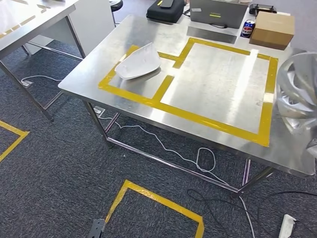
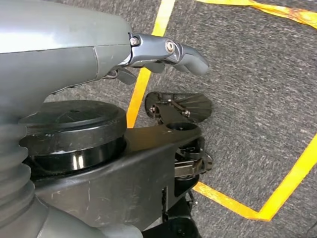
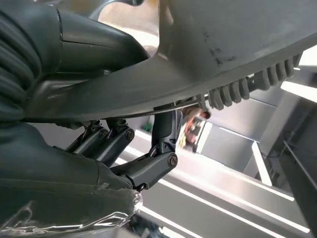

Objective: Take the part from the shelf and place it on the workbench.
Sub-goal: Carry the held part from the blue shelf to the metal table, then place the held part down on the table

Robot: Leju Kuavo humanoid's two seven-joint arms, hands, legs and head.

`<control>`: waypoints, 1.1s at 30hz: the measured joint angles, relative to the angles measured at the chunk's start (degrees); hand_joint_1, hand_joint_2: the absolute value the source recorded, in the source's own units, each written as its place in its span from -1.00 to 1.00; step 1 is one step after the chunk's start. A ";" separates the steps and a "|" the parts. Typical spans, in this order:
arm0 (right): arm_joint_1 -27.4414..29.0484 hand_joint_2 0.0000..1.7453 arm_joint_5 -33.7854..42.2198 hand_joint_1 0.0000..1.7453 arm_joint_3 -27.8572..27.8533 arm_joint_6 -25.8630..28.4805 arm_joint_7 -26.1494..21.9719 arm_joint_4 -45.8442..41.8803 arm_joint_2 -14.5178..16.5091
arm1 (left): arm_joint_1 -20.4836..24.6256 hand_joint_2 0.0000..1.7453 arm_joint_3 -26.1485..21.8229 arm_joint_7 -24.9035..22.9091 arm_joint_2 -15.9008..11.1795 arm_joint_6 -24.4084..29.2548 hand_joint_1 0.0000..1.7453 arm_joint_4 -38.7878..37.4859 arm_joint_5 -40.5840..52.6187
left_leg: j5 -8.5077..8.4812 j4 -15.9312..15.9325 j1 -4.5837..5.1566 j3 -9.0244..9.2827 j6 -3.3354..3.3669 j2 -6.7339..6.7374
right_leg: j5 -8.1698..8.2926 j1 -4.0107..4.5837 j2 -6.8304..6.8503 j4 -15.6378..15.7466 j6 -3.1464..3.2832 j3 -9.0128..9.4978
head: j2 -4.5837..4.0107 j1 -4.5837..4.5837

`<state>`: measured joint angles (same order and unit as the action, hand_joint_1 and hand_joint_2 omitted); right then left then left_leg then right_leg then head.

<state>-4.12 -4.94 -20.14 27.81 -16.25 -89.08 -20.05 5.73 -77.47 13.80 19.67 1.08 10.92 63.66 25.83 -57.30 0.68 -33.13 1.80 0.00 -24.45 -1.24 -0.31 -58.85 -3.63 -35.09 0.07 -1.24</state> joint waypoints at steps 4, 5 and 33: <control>-8.80 1.00 -10.98 1.00 5.22 -0.26 6.30 9.12 -7.51 | 0.27 1.00 0.06 0.23 0.04 0.28 -1.00 0.01 0.46 | -0.62 0.56 -0.03 -0.16 -1.29 0.14 | 0.28 0.05 -0.13 -0.02 0.54 -0.51 | 0.00 -0.04; -10.83 1.00 -12.14 1.00 6.48 -0.36 7.11 11.00 -8.87 | 0.27 1.00 0.07 0.24 0.04 0.40 -1.00 0.00 0.47 | -0.76 0.62 -0.04 -0.25 -1.56 0.13 | 0.34 0.06 -0.06 -0.03 0.62 -0.63 | 0.00 -0.03; -50.43 1.00 -47.45 1.00 46.49 -2.55 21.41 50.99 -5.11 | 0.16 1.00 1.33 -2.65 0.00 -2.42 -1.00 -0.01 2.52 | -1.88 0.67 0.08 -1.43 -1.93 -0.08 | 1.44 0.01 0.38 0.14 0.64 -1.49 | 0.00 0.48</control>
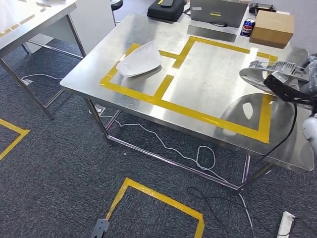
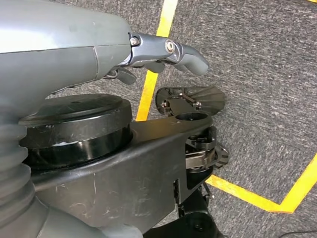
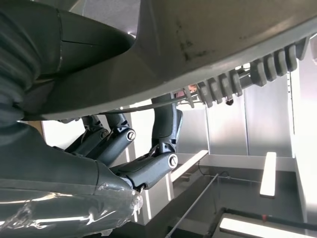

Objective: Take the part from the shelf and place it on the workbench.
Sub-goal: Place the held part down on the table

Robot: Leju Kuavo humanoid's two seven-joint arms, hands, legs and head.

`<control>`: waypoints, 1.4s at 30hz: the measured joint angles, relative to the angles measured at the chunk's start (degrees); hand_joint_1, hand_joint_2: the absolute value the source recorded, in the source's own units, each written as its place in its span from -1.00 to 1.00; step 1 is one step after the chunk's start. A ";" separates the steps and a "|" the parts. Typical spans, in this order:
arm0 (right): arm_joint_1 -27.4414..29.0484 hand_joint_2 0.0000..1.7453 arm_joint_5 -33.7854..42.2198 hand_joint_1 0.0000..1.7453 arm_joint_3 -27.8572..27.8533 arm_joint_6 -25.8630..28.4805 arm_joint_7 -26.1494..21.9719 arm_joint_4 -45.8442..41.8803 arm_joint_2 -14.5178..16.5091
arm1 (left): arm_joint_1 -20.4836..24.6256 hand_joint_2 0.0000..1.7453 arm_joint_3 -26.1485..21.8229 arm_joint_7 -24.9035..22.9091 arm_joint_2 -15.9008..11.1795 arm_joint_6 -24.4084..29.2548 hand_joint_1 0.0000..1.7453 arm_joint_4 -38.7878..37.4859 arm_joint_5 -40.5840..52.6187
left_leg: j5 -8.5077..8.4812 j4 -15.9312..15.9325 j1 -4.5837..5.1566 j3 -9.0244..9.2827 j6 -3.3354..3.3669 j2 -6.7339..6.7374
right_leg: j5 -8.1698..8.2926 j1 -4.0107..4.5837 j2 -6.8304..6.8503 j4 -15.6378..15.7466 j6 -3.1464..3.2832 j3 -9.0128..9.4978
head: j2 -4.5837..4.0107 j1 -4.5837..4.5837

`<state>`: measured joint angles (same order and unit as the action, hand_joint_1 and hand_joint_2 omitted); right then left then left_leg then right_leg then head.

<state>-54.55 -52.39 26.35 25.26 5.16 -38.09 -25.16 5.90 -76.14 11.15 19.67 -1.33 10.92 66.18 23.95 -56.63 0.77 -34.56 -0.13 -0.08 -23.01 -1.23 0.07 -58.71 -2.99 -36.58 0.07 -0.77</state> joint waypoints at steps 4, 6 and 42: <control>-0.28 1.00 0.02 1.00 0.69 0.01 -0.01 0.62 0.18 | 0.00 1.00 0.01 0.00 0.00 0.00 -1.00 -0.01 0.00 | 0.00 0.00 0.00 0.00 0.00 0.00 | 0.04 0.00 -0.01 0.02 -0.04 0.00 | 0.00 0.00; -0.47 1.00 -0.51 1.00 0.91 -0.57 -0.57 0.93 0.60 | -0.01 1.00 0.05 -0.01 0.01 0.07 -1.00 -0.01 0.53 | -0.01 0.00 0.00 -0.05 0.00 0.00 | 0.06 0.00 -0.01 0.01 -0.04 0.01 | 0.00 -0.01; 6.67 1.00 -8.41 1.00 12.08 -9.17 1.43 17.28 28.94 | 0.32 1.00 2.38 -5.11 0.02 -2.63 -1.00 -0.01 3.26 | -0.11 0.02 -0.44 -0.17 -0.53 0.55 | 0.30 0.46 -0.64 0.12 0.34 -0.33 | 0.00 0.33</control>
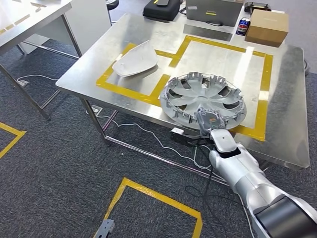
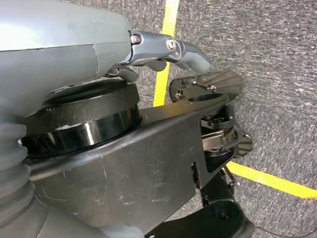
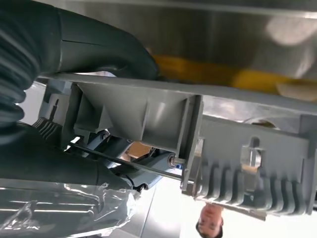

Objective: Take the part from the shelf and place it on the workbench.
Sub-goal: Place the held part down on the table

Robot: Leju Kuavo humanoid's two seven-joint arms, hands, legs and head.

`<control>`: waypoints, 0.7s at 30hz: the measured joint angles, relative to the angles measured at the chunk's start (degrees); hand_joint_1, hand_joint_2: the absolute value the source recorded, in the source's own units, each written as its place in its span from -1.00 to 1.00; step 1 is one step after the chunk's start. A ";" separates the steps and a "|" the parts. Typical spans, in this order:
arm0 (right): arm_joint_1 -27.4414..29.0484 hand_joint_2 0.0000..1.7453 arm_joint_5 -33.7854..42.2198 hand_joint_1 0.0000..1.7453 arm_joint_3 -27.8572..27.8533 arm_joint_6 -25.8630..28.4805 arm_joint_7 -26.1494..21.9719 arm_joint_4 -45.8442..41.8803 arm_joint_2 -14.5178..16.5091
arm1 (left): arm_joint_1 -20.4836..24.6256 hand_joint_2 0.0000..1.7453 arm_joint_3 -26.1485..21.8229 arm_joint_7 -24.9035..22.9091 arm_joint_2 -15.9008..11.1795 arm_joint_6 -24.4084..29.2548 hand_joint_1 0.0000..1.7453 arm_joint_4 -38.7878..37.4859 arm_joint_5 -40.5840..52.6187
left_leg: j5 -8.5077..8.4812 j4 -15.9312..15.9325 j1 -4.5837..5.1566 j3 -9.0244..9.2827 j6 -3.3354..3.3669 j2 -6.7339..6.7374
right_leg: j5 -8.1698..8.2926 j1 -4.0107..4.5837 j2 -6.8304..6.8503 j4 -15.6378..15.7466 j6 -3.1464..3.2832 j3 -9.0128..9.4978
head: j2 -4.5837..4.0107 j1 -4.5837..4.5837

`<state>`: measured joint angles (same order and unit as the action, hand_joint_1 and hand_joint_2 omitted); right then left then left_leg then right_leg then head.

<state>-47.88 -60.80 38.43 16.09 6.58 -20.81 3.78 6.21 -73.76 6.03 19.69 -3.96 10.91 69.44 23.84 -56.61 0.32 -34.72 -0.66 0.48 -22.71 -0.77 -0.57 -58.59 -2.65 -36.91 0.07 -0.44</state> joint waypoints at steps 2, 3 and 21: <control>0.16 1.00 0.52 1.00 -0.23 -0.26 0.00 0.41 0.31 | 0.00 1.00 0.04 0.00 0.00 -0.01 -1.00 0.00 -0.04 | 0.00 0.00 0.00 0.00 0.00 0.01 | 0.00 0.00 0.00 0.00 0.00 0.01 | 0.00 0.00; 0.16 1.00 0.70 1.00 -0.42 -0.60 0.20 0.60 0.51 | 0.00 1.00 0.05 0.00 0.00 -0.02 -1.00 0.00 -0.08 | 0.00 0.00 0.00 0.01 0.00 0.01 | 0.00 0.00 0.00 0.01 0.00 0.01 | 0.00 -0.01; 1.56 1.00 2.82 1.00 -7.08 0.44 15.23 3.11 -5.25 | -0.19 1.00 -0.02 -1.70 -0.04 0.45 -1.00 0.01 -0.88 | -0.03 -0.04 0.01 0.08 0.16 -0.40 | 0.09 -0.01 0.33 0.34 -0.13 0.37 | 0.00 -0.01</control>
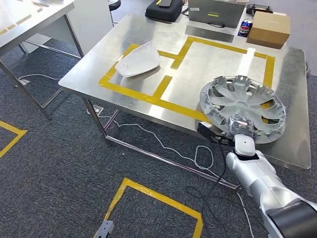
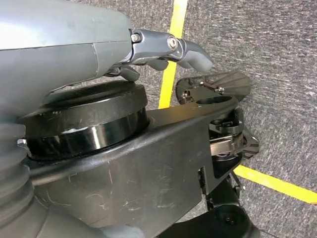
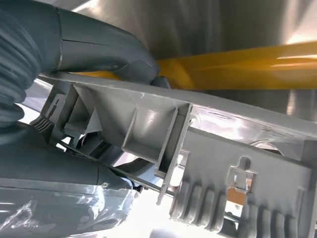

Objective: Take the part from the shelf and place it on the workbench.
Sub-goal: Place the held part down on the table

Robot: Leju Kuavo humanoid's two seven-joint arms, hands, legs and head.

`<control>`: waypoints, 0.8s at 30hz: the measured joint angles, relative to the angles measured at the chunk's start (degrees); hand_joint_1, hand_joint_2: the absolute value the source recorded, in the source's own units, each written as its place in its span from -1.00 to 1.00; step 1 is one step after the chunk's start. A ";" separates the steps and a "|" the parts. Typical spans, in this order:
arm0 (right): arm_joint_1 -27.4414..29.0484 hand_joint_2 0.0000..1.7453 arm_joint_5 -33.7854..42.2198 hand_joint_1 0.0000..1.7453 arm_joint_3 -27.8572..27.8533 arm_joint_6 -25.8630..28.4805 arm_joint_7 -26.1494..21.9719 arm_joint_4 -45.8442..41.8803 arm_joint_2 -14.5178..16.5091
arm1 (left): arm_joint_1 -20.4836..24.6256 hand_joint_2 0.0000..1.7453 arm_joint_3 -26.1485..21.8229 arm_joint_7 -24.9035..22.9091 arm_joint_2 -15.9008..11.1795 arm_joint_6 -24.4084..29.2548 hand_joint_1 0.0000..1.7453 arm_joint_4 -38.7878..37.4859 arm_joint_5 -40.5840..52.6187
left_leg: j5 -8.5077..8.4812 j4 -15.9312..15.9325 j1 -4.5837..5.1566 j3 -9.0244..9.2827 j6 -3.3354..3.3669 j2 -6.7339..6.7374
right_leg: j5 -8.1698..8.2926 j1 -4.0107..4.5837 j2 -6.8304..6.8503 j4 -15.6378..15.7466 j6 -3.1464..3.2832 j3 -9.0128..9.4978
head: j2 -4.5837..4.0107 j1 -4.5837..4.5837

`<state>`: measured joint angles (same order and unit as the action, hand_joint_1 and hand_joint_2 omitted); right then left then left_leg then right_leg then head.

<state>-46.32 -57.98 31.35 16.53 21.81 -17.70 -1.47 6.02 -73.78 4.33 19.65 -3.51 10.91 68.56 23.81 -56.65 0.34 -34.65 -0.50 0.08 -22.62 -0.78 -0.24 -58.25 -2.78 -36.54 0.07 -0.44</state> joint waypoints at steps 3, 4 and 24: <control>0.67 1.00 1.06 1.00 -1.59 1.79 0.88 0.14 -1.19 | 0.03 1.00 -0.01 -0.02 0.00 0.13 -1.00 -0.01 0.09 | 0.02 -0.01 0.00 0.00 0.05 0.02 | 0.04 0.00 -0.08 0.07 -0.05 0.01 | 0.00 0.01; 0.83 1.00 1.56 1.00 -2.27 2.43 1.06 0.15 -1.53 | 0.03 1.00 -0.01 -0.02 0.00 0.18 -1.00 -0.01 0.20 | 0.02 -0.02 0.00 0.00 0.06 0.03 | 0.04 0.00 -0.07 0.08 -0.05 0.01 | 0.00 0.01; 0.72 1.00 -8.36 1.00 -4.74 2.59 -9.01 0.06 -2.74 | 0.07 1.00 -0.19 -0.64 0.03 -0.40 -1.00 -0.01 -0.12 | 0.01 -0.03 -0.03 0.00 0.17 0.07 | 0.17 0.02 -0.21 0.19 -0.09 0.09 | 0.00 0.00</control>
<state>-45.60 -66.34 26.60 19.11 12.80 -17.64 -4.21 6.09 -73.96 3.68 19.68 -3.91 10.91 68.44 23.82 -56.69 0.31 -34.65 -0.33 0.15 -22.45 -0.76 -0.46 -58.06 -2.87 -36.44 0.07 -0.44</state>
